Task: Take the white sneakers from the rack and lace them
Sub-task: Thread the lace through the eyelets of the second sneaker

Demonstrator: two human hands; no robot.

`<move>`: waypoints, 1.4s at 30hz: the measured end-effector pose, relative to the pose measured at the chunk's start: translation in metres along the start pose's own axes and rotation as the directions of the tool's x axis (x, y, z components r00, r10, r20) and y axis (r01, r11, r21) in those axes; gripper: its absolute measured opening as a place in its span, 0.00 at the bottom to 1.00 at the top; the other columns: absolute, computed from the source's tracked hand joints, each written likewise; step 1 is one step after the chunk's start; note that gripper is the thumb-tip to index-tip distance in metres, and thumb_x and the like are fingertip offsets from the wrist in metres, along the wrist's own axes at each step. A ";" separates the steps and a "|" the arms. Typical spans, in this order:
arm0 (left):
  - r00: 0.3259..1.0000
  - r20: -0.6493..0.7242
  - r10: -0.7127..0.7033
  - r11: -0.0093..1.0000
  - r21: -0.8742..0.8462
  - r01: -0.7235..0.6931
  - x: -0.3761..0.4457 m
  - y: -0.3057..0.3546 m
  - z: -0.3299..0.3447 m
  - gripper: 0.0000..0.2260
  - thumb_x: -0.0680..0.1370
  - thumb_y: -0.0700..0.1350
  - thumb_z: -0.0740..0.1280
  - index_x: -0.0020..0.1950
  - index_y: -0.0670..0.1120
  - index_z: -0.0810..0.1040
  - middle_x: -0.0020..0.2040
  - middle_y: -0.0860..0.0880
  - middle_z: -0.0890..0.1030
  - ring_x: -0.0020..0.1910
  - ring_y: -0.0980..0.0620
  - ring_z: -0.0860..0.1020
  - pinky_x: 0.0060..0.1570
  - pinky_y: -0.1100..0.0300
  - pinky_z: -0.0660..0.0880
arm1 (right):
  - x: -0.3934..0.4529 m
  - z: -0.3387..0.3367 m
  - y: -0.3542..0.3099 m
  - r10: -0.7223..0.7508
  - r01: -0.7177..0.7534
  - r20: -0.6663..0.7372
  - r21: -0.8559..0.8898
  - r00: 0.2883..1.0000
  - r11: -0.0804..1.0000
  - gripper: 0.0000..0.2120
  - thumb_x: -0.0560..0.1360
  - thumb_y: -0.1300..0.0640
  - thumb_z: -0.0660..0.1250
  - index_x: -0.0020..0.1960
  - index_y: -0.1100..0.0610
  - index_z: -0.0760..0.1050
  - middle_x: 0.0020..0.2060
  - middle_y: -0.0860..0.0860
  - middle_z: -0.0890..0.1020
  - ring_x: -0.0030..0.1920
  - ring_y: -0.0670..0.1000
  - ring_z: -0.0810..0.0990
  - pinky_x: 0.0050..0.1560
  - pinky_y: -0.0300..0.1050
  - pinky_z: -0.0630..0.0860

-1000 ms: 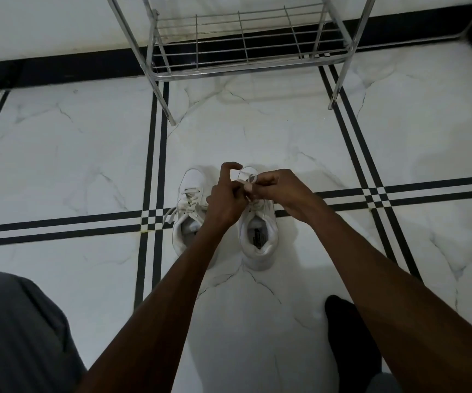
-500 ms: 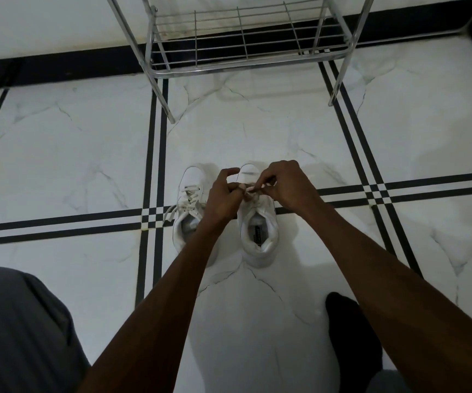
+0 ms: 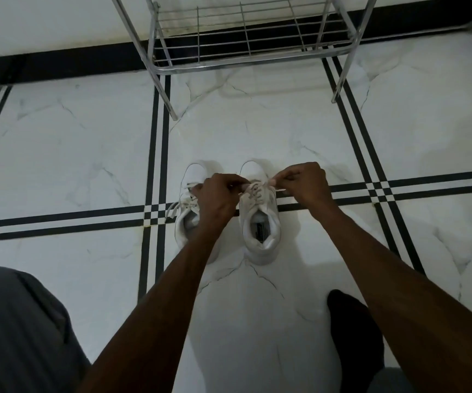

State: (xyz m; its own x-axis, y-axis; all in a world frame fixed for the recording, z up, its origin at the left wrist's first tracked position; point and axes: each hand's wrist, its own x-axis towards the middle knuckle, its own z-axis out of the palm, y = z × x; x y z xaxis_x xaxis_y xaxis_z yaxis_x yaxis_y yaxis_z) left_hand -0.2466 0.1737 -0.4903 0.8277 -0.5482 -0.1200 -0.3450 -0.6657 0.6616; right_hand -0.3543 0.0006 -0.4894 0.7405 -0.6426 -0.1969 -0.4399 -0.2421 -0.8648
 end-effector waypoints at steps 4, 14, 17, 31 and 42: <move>0.994 -0.102 0.042 0.963 0.268 -0.014 -0.016 -0.024 -0.018 0.06 0.79 0.52 0.70 0.50 0.56 0.87 0.45 0.53 0.87 0.55 0.49 0.79 0.61 0.44 0.62 | -0.006 -0.029 0.033 0.292 -0.292 0.006 0.022 0.956 0.956 0.10 0.65 0.52 0.81 0.41 0.57 0.86 0.41 0.56 0.88 0.48 0.54 0.87 0.47 0.50 0.83; 0.995 -0.079 0.053 0.910 0.413 -0.015 -0.036 -0.031 -0.014 0.05 0.72 0.40 0.72 0.44 0.49 0.85 0.36 0.55 0.74 0.58 0.44 0.71 0.59 0.41 0.59 | -0.015 -0.023 0.043 0.387 -0.404 -0.126 -0.174 0.914 0.898 0.14 0.70 0.45 0.77 0.41 0.57 0.87 0.39 0.54 0.88 0.45 0.51 0.85 0.50 0.43 0.78; 0.990 -0.111 0.082 0.908 0.419 -0.028 -0.036 -0.034 -0.011 0.04 0.73 0.40 0.72 0.42 0.49 0.85 0.35 0.56 0.72 0.56 0.43 0.72 0.57 0.42 0.60 | -0.014 -0.018 0.043 0.373 -0.401 -0.166 -0.201 0.913 0.894 0.14 0.68 0.46 0.79 0.42 0.58 0.88 0.39 0.55 0.88 0.44 0.53 0.85 0.44 0.42 0.76; 0.984 0.106 0.144 0.870 0.460 -0.177 -0.036 -0.016 0.006 0.22 0.75 0.40 0.67 0.70 0.51 0.77 0.62 0.50 0.84 0.71 0.41 0.67 0.64 0.40 0.58 | -0.016 -0.006 0.030 -0.184 0.253 0.284 -0.232 0.941 0.939 0.20 0.72 0.67 0.73 0.63 0.58 0.79 0.62 0.53 0.81 0.61 0.50 0.79 0.58 0.35 0.72; 0.941 0.024 0.337 0.662 0.704 -0.256 -0.039 -0.028 0.020 0.09 0.69 0.35 0.70 0.43 0.48 0.83 0.38 0.50 0.83 0.53 0.41 0.77 0.57 0.44 0.59 | -0.030 0.011 0.042 -0.437 0.440 0.240 -0.779 0.867 0.446 0.11 0.67 0.69 0.64 0.43 0.55 0.78 0.34 0.50 0.82 0.43 0.58 0.79 0.46 0.51 0.70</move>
State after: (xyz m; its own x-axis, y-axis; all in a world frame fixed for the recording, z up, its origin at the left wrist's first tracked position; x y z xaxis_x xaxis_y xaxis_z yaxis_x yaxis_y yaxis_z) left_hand -0.2783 0.2033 -0.5192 0.6517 -0.7529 0.0924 -0.7519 -0.6572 -0.0526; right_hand -0.3893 0.0182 -0.5246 0.9560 -0.2769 0.0967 -0.2660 -0.9574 -0.1124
